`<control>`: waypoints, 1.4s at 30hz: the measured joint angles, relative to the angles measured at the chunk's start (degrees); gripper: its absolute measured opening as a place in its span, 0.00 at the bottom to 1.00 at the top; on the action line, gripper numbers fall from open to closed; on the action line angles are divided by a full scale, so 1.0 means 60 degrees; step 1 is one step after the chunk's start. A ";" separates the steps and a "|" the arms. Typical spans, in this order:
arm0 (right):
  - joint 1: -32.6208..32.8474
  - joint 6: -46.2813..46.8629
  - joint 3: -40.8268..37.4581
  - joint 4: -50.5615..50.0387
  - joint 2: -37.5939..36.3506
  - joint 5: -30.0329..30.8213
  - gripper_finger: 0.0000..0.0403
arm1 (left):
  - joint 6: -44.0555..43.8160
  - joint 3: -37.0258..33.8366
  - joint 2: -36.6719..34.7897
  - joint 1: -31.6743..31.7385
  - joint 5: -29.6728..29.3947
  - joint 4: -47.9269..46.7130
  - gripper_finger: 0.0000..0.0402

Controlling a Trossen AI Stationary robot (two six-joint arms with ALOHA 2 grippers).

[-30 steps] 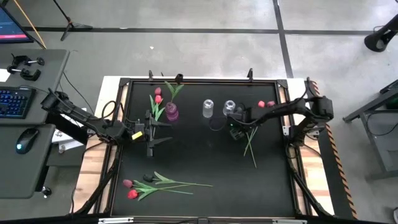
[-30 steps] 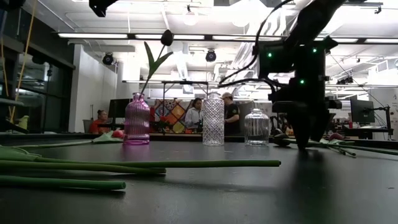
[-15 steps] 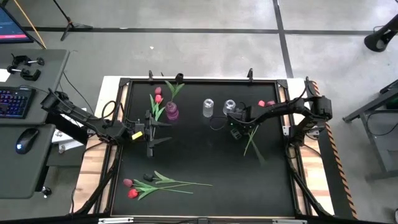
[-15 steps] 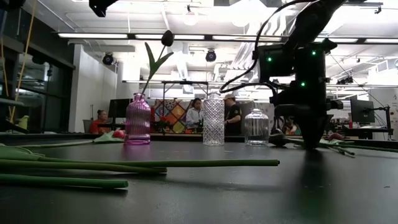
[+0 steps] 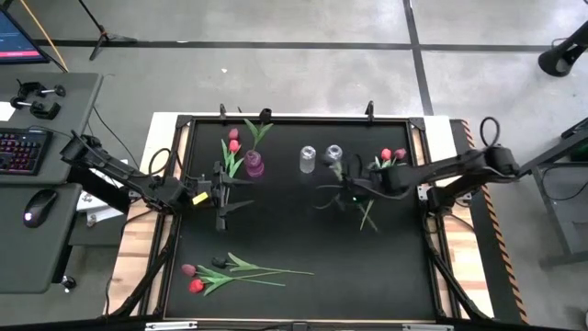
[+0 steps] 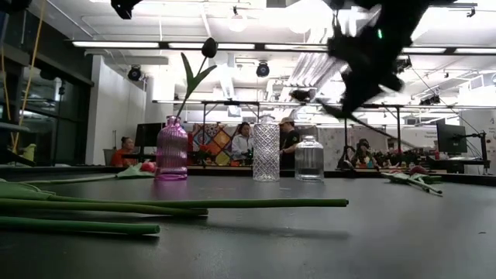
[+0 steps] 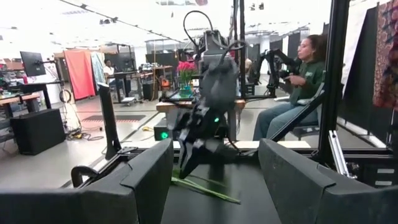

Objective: Sort flowers into vase by color
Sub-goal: Put the top black flower into the transparent purple vase

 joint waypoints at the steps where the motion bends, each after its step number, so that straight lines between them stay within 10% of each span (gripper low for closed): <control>1: 0.0162 -0.0291 0.0002 0.0670 -0.0097 0.0198 0.01 | -0.0033 0.0000 0.0000 -0.0003 0.0000 0.0011 0.56; 14: 0.0479 -0.6922 0.0017 1.1283 0.1551 0.0358 0.00 | -0.0145 -0.0001 -0.0004 -0.0005 0.0485 0.0361 0.56; 24: -0.1081 -0.8637 0.0020 1.8726 0.4191 -0.2547 0.00 | 0.0451 0.0000 -0.0004 -0.0423 0.0714 0.0528 0.56; 42: -0.2266 -0.8839 0.2531 1.6905 0.5118 -0.3774 0.00 | 0.0532 -0.0004 -0.0004 -0.0430 0.0598 0.0510 0.56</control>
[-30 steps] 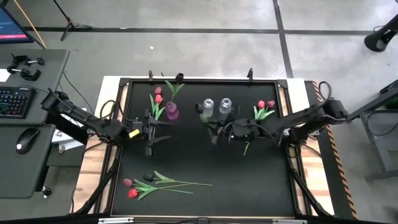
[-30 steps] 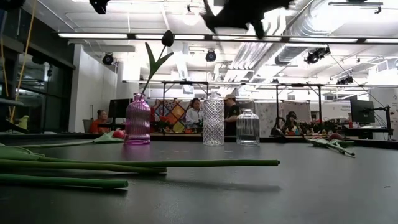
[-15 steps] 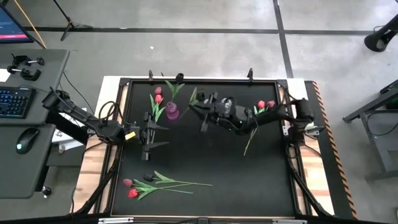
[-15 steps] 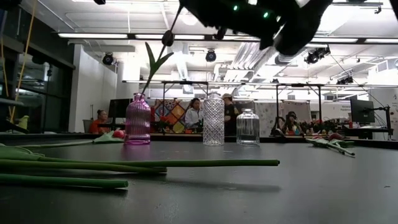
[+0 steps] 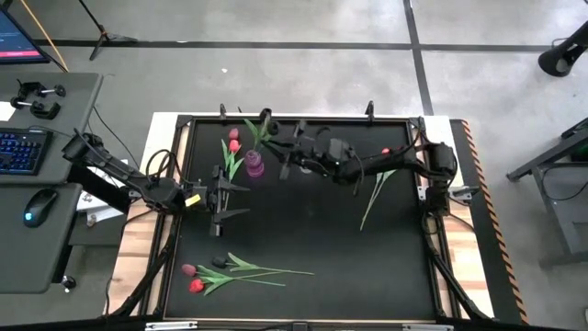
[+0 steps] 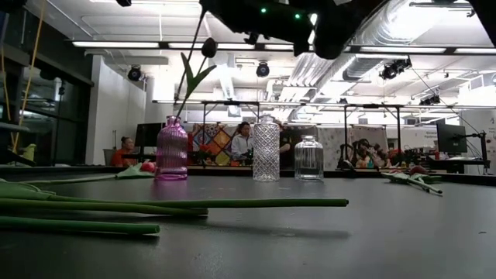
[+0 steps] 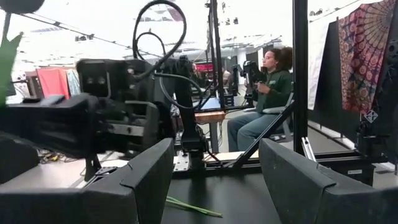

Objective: Sort flowers into vase by color
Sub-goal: Put the top black flower into the transparent purple vase

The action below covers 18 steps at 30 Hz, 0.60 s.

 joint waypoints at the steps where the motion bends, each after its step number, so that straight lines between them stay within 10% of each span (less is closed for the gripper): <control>1: -0.0021 -0.0057 0.0049 0.0018 0.0000 0.0000 0.00 | 0.0000 0.0000 0.0001 0.0000 0.0002 -0.0004 0.56; 18: -0.0576 0.0383 0.0703 -0.0044 0.0794 0.0015 0.00 | 0.0056 0.0000 0.0000 0.0007 -0.0004 0.0016 0.56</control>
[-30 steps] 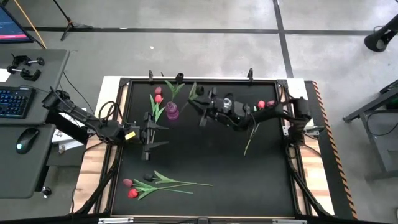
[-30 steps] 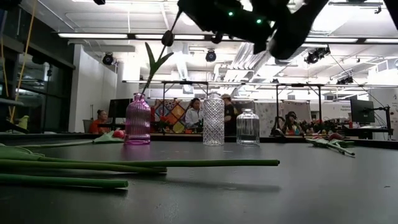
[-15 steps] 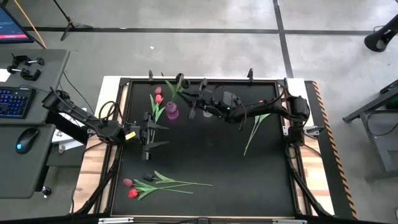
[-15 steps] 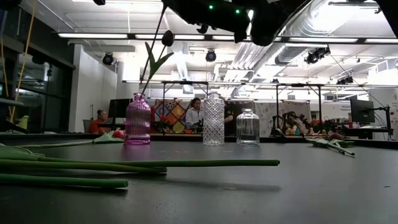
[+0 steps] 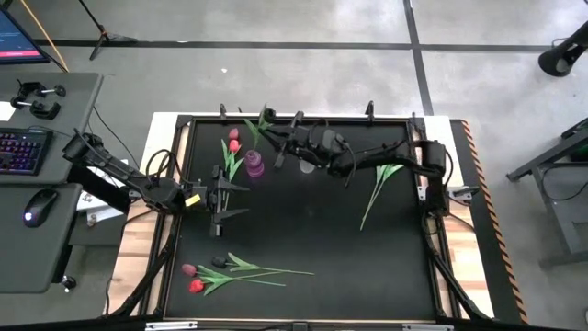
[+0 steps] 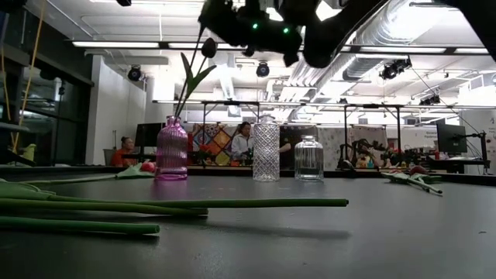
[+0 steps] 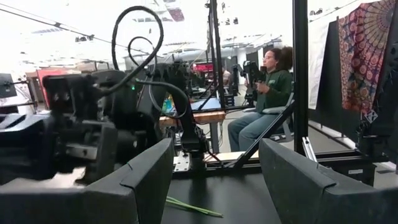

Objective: Sort flowers into vase by color
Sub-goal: Put the top black flower into the transparent purple vase

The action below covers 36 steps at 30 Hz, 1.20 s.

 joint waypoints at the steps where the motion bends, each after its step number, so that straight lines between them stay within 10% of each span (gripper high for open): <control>1: 0.0000 0.0022 0.0191 0.0003 0.0128 -0.0010 0.00 | 0.0002 0.0000 0.0000 0.0000 0.0001 0.0010 0.56; 36: 0.0066 -0.0455 0.1297 -0.1938 0.0226 -0.0059 0.00 | 0.0013 0.0000 0.0000 -0.0007 -0.0401 -0.0169 0.56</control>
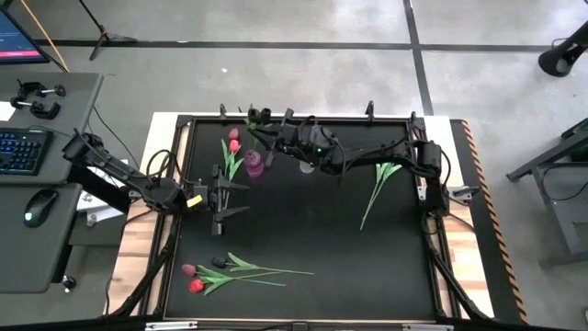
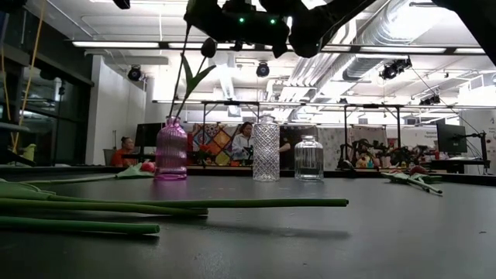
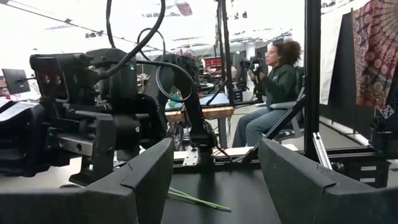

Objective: Sort flowers into vase by color
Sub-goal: Put the top black flower into the transparent purple vase

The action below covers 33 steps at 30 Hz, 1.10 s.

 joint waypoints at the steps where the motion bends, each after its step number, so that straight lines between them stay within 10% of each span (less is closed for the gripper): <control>1: 0.0017 -0.0036 0.0000 -0.0018 0.0000 0.0113 0.00 | 0.0000 0.0000 0.0000 0.0000 0.0000 0.0003 0.56; 33: 0.0045 0.1395 -0.0007 -0.1641 -0.0004 0.0241 0.00 | 0.0000 0.0000 0.0000 0.0000 0.0000 0.0008 0.56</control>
